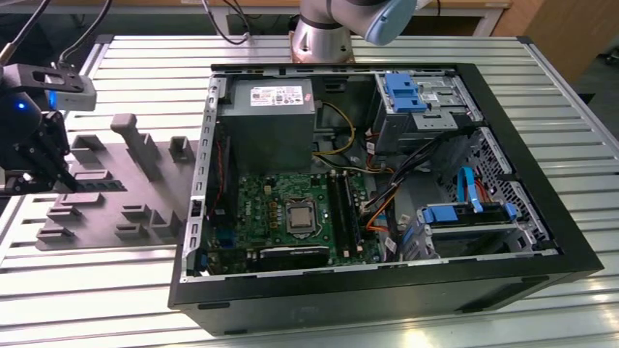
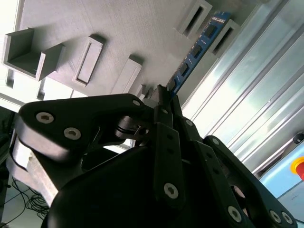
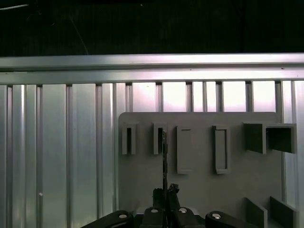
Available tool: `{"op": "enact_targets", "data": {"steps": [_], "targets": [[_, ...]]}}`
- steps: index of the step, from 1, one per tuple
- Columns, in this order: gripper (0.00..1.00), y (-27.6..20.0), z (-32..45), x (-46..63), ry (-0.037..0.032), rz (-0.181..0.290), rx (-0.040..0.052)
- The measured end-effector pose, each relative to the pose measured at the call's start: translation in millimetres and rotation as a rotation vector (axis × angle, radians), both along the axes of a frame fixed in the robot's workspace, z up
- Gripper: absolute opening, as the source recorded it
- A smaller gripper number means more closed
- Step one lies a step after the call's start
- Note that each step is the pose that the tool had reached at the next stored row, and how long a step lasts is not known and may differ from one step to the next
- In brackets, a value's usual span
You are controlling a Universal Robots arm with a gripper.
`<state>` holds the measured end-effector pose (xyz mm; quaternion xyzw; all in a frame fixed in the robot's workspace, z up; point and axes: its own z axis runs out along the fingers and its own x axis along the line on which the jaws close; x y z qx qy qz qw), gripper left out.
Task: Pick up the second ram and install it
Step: 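Pick up the second ram and move it above second insertion slot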
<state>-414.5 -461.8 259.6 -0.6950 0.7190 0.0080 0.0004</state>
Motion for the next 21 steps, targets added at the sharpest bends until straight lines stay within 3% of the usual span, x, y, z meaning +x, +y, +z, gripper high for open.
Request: {"op": "enact_targets", "data": {"steps": [21], "targets": [[0.14, 0.3, 19.8, 0.0, 0.0000, 0.000, 0.0000]]}}
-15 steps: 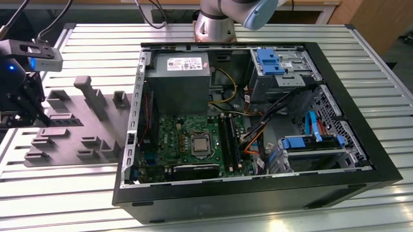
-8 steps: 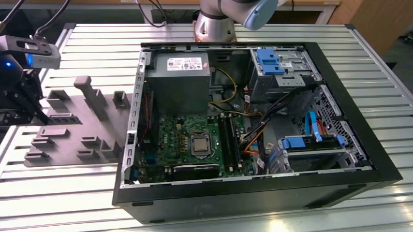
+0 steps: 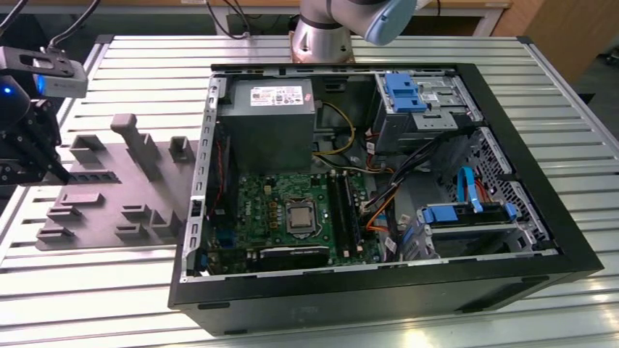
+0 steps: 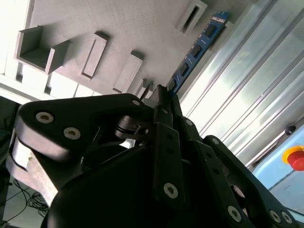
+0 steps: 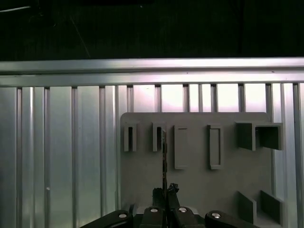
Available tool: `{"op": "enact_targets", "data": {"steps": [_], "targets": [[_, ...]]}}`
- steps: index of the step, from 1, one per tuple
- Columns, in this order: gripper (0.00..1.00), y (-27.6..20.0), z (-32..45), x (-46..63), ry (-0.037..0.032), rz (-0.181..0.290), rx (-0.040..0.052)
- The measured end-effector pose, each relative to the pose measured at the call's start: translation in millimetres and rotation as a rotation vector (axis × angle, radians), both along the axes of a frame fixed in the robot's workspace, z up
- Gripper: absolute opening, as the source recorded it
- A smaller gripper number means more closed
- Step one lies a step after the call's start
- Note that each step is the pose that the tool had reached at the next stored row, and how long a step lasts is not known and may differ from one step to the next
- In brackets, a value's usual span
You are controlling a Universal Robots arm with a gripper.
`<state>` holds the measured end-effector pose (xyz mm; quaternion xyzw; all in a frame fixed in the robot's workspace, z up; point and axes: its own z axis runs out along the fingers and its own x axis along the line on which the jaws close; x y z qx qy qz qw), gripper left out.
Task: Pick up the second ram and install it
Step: 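Pick up the second ram and move it above second insertion slot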
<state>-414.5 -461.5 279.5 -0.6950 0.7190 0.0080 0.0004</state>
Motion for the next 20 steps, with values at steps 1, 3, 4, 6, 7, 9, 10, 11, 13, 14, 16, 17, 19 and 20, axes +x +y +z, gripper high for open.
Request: {"op": "enact_targets", "data": {"steps": [1, 3, 4, 6, 7, 9, 10, 11, 13, 14, 16, 17, 19, 20], "targets": [[0.14, 0.0, 0.7, 0.0, 0.0000, 0.000, 0.0000], [0.14, 0.1, 2.3, 0.0, 0.0000, 0.000, 0.0000], [0.14, 0.1, 3.0, 0.0, 0.0000, 0.000, 0.0000], [0.14, 0.2, 4.1, 0.0, 0.0000, 0.000, -0.0001], [0.14, 0.2, 4.7, 0.0, 0.0000, 0.000, -0.0001], [0.14, 0.4, 5.8, 0.0, 0.0000, 0.000, -0.0006], [0.14, 0.4, 6.5, 0.0, 0.0001, 0.000, -0.0009], [0.14, 0.4, 7.1, 0.0, 0.0000, 0.000, -0.0009], [0.14, 0.5, 8.6, 0.0, 0.0000, 0.000, -0.0009], [0.14, 0.6, 9.3, 0.0, 0.0000, 0.000, -0.0010], [0.14, 0.7, 10.6, 0.0, -0.0001, 0.000, -0.0012], [0.14, 0.7, 11.3, 0.0, 0.0000, 0.000, -0.0013], [0.14, 0.8, 12.5, 0.0, -0.0001, 0.000, -0.0015], [0.14, 0.9, 13.0, 0.0, -0.0001, 0.000, -0.0016]]}}
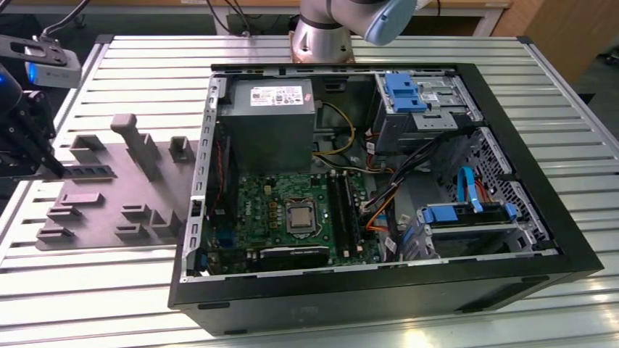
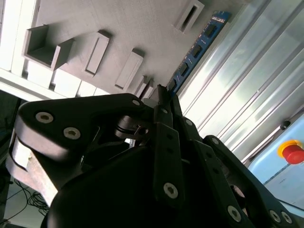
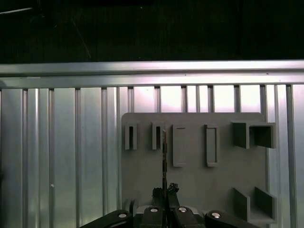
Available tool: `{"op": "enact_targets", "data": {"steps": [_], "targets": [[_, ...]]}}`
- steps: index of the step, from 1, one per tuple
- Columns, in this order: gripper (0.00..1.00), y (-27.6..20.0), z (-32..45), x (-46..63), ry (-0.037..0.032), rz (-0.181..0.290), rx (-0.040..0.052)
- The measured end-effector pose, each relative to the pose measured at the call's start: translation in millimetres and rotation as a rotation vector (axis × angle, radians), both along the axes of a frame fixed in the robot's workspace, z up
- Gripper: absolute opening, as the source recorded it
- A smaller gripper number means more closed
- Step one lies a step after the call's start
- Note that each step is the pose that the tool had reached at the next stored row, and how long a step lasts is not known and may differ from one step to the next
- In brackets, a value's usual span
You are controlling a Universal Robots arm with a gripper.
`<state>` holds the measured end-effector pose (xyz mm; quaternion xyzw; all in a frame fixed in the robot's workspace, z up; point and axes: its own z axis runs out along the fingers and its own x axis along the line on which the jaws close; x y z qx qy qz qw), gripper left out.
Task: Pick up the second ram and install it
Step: 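Pick up the second ram and move it above second insertion slot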
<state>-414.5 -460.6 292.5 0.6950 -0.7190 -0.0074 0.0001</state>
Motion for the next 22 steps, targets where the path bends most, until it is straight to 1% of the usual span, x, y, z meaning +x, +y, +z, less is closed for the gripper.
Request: {"op": "enact_targets", "data": {"steps": [14, 16, 22], "targets": [[0.14, 0.6, 7.6, 0.0, 0.0001, 0.000, -0.0013], [0.14, 0.9, 10.7, 0.0, 0.0000, 0.000, -0.0019], [0.14, 1.3, 13.6, 0.0, 0.0000, 0.000, -0.0028]]}}
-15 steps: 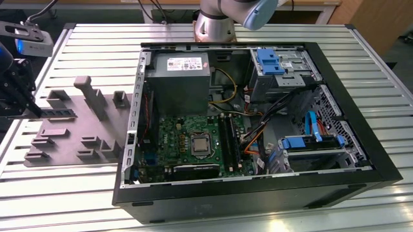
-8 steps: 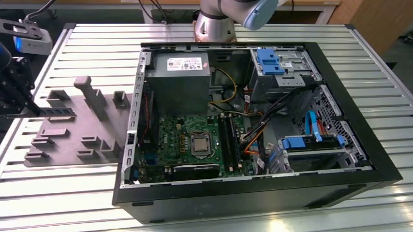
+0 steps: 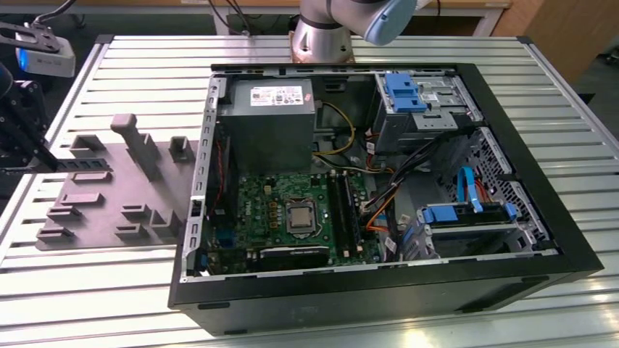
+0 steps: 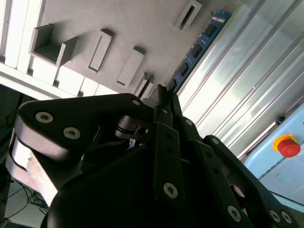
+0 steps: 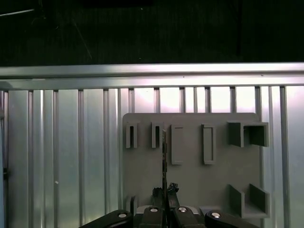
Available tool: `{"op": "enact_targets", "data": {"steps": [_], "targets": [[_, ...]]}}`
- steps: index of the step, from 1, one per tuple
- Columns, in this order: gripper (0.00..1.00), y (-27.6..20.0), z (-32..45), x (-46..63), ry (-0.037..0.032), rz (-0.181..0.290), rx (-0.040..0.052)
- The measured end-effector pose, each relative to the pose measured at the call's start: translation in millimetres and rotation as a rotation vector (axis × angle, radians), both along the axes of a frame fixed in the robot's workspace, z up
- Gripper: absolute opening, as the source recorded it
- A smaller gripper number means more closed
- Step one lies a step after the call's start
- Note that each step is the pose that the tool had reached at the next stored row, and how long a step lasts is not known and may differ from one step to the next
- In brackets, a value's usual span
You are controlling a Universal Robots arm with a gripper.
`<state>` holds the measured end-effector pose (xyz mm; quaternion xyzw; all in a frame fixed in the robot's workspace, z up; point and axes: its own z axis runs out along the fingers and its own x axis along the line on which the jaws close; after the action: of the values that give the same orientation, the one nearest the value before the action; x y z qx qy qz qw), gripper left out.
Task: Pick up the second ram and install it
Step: 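Pick up the second ram and move it above second insertion slot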
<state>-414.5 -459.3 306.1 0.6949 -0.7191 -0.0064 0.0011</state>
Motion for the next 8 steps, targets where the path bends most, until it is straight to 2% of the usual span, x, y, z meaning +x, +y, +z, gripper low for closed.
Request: {"op": "enact_targets", "data": {"steps": [8], "targets": [[0.14, 0.5, 3.9, 0.0, 0.0000, 0.000, -0.0015]]}}
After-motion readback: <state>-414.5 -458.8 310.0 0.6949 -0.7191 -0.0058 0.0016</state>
